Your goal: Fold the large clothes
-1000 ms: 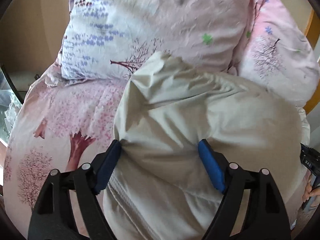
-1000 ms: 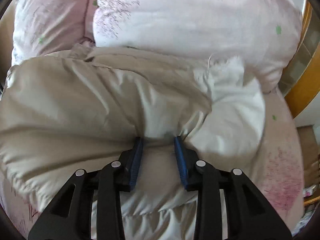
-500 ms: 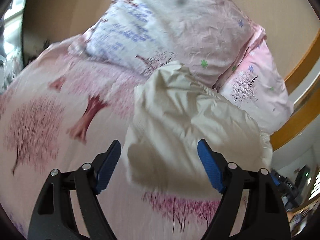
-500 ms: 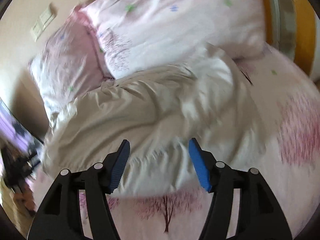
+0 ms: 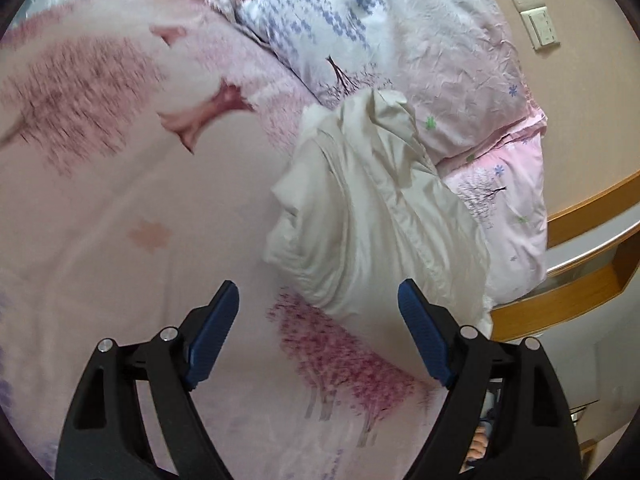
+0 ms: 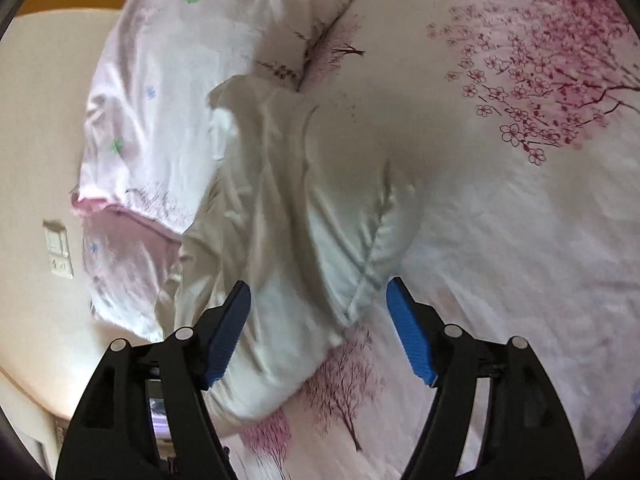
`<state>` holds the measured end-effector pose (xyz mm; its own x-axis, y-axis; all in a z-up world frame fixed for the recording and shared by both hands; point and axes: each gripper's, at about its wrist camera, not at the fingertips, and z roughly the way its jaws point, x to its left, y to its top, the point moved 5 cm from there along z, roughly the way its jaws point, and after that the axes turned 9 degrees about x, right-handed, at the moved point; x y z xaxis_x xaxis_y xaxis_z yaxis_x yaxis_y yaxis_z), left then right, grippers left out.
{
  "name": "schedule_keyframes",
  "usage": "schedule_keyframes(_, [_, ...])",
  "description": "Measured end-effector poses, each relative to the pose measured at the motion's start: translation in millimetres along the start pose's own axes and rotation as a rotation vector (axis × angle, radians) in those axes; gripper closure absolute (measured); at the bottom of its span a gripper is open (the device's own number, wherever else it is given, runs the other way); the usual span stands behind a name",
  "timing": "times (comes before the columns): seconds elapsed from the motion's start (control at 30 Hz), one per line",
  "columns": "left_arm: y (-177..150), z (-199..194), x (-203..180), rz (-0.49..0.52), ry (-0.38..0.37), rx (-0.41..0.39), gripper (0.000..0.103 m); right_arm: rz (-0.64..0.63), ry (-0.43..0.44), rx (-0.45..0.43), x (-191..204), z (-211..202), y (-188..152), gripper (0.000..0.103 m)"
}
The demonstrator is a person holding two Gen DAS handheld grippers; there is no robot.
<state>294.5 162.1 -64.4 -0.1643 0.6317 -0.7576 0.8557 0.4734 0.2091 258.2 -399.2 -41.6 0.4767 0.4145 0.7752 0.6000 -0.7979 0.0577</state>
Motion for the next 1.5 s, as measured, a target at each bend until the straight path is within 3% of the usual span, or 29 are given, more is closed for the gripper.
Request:
schedule_keyframes(0.07, [0.9, 7.3, -3.6, -0.015, -0.035, 0.002, 0.021, 0.029, 0.008, 0.008, -6.5, 6.0, 2.9, 0.030])
schedule_keyframes(0.33, [16.3, 33.7, -6.2, -0.054, -0.033, 0.006, 0.022, 0.042, 0.048, -0.017, -7.7, 11.9, 12.0, 0.028])
schedule_keyframes(0.4, [21.6, 38.9, -0.3, -0.091, -0.042, 0.001, 0.027, 0.038, 0.044, -0.020, -7.6, 15.4, 14.3, 0.028])
schedule_keyframes(0.5, [27.1, 43.9, 6.4, -0.145, -0.088, -0.012, 0.044, 0.016, 0.054, -0.029, -5.7, 19.6, 14.2, 0.043])
schedule_keyframes(0.57, [28.8, 42.3, 5.5, -0.145, -0.110, -0.027, 0.065, 0.000, 0.067, -0.036, -4.0, 21.8, 12.9, 0.062])
schedule_keyframes(0.67, [32.1, 35.6, -1.4, -0.120, -0.136, -0.033, 0.079, -0.042, 0.086, -0.050, 3.9, 19.4, 10.2, 0.074])
schedule_keyframes(0.73, [35.4, 28.8, -5.9, -0.100, -0.149, -0.041, 0.082, -0.064, 0.092, -0.055, 9.7, 16.3, 8.1, 0.077])
schedule_keyframes(0.97, [29.0, -25.1, 7.7, -0.084, -0.158, -0.101, 0.083, -0.164, 0.119, 0.000, 26.3, 9.1, -27.0, 0.079])
schedule_keyframes(1.17, [15.0, -91.5, 39.7, -0.085, -0.099, -0.186, 0.082, -0.286, 0.118, 0.097, 36.0, 16.2, -86.1, 0.079])
schedule_keyframes(1.33, [-8.8, -96.1, 71.3, -0.122, -0.035, -0.158, 0.078, -0.291, 0.100, 0.096, 18.0, 15.7, -113.5, 0.079])
schedule_keyframes(1.4, [-13.7, -94.3, 81.8, -0.135, -0.037, -0.158, 0.073, -0.279, 0.096, 0.113, 7.1, 18.6, -112.6, 0.077])
schedule_keyframes(1.47, [-14.1, -94.9, 85.5, -0.139, -0.051, -0.159, 0.068, -0.275, 0.079, 0.118, 3.2, 15.1, -113.4, 0.065])
schedule_keyframes(1.5, [-14.4, -96.4, 87.3, -0.137, -0.046, -0.164, 0.066, -0.294, 0.029, 0.095, 2.9, 6.8, -115.6, 0.061])
